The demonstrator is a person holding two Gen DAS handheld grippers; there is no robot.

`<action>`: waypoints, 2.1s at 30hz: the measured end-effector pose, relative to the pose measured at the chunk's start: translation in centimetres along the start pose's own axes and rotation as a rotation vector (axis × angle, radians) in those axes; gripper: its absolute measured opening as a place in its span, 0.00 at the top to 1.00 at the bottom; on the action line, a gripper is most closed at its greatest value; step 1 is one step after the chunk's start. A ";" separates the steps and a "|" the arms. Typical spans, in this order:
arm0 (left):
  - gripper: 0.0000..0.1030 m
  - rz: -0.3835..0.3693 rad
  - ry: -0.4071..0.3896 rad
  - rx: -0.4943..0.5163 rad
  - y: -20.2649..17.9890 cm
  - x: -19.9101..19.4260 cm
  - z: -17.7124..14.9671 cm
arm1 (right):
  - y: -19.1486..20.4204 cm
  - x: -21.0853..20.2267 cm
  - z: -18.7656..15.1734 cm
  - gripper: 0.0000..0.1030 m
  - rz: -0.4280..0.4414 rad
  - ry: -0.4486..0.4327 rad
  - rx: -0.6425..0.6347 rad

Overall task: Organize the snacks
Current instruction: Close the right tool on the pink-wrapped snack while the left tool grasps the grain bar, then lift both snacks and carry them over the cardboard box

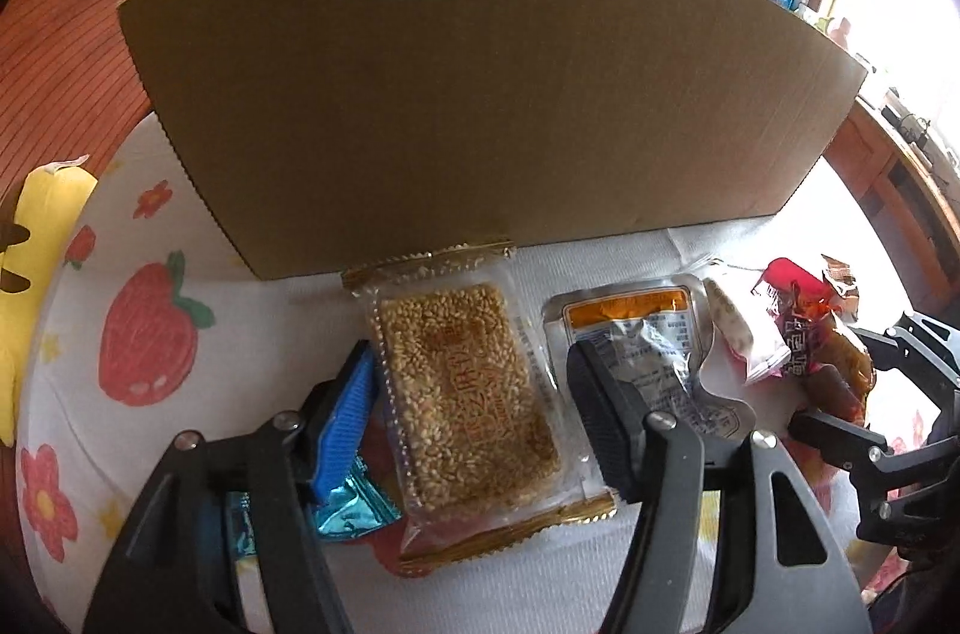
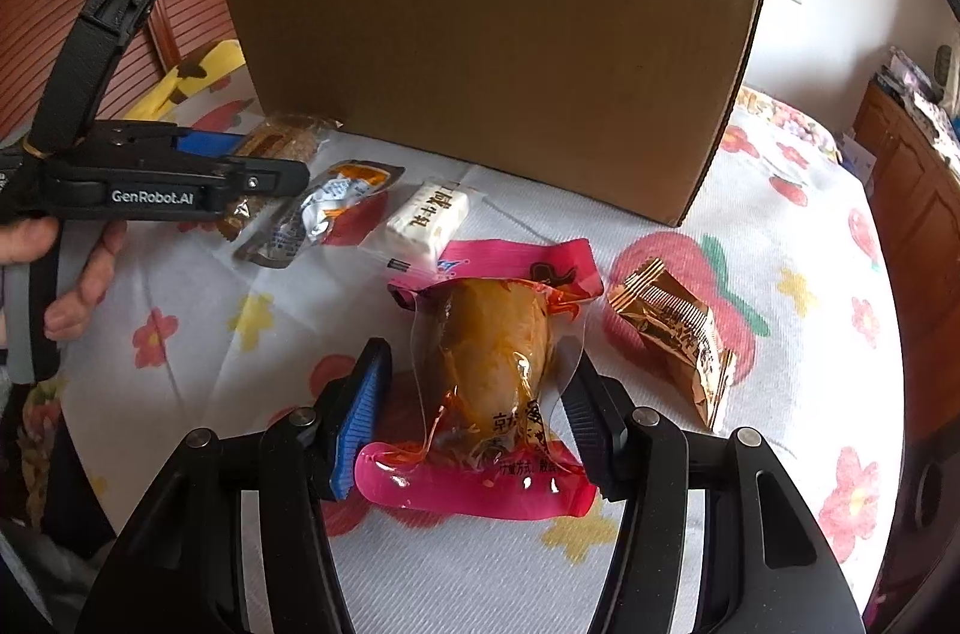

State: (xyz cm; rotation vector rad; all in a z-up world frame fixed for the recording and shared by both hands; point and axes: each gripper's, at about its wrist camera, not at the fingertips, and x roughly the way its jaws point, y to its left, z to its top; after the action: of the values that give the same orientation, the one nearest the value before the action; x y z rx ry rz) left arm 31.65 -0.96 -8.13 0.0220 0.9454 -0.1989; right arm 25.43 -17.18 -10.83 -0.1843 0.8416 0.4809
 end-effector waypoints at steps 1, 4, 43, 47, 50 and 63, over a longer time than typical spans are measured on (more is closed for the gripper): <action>0.37 0.001 -0.002 0.000 0.0 0.0 0.0 | 0.0 0.0 0.0 0.43 0.002 -0.001 0.001; 0.37 0.006 -0.013 0.005 -0.3 0.1 0.0 | 0.0 -0.1 0.0 0.43 0.007 -0.002 0.005; 0.55 -0.074 -0.195 0.070 -1.4 -9.7 -5.3 | -0.3 -0.5 -0.2 0.50 0.001 -0.020 0.024; 0.55 -0.077 -0.200 0.094 -2.1 -10.2 -5.5 | 0.3 -0.7 -0.1 0.51 -0.028 -0.009 -0.008; 0.55 -0.082 -0.208 0.093 -2.0 -10.4 -5.5 | 0.6 -1.0 -0.3 0.52 -0.037 -0.006 -0.016; 0.55 -0.093 -0.240 0.088 -1.7 -11.0 -5.1 | 0.2 -5.0 -0.5 0.54 -0.052 -0.078 0.011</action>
State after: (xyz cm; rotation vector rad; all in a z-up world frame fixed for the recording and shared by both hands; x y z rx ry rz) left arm 21.04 -0.38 -2.12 0.0345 0.6984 -0.3217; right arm 22.16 -18.86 -7.37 -0.1759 0.7609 0.4324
